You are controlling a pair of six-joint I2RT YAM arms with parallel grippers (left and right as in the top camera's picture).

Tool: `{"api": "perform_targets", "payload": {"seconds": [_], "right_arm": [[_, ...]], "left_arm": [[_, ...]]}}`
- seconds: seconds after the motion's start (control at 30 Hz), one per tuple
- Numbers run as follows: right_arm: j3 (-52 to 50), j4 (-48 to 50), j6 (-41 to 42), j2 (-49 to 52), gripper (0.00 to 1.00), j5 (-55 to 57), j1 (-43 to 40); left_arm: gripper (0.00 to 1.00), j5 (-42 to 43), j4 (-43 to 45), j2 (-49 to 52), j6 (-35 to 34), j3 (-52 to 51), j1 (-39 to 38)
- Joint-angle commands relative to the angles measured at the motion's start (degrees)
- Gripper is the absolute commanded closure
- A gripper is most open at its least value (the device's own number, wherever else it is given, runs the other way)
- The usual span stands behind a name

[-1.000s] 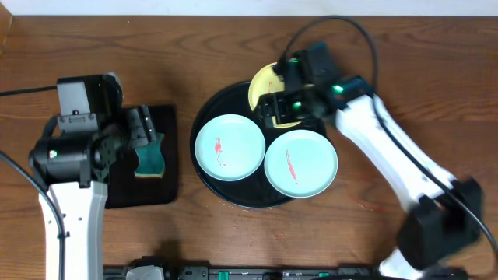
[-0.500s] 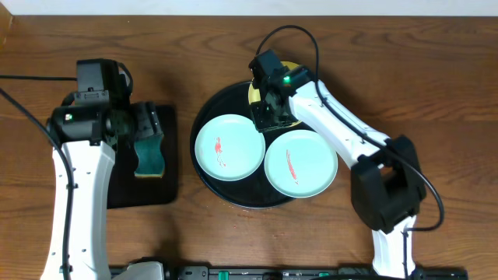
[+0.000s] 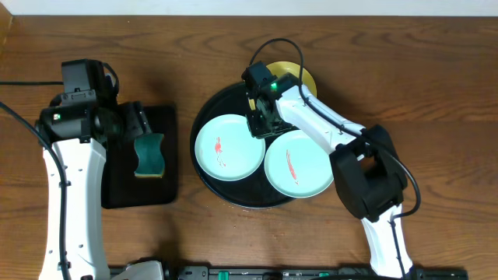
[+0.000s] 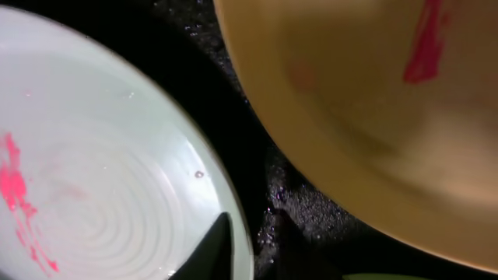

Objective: Clean dirty plates on tray and stack at the side
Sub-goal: 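Grasp the green sponge from the small black tray with the left gripper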

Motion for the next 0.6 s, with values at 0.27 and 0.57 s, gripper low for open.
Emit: {"api": "perform_targets", "payload": {"seconds": [0.27,0.57], "right_arm": [[0.90,0.50,2.29,3.89,0.99,0.57,1.25],[0.87,1.20,2.25,3.91,0.99,0.59,1.25]], "left_arm": [[0.20,-0.70,-0.39,2.03,-0.26,-1.64,0.35],[0.22,-0.66,-0.35,14.38,6.71,-1.64,0.35]]}}
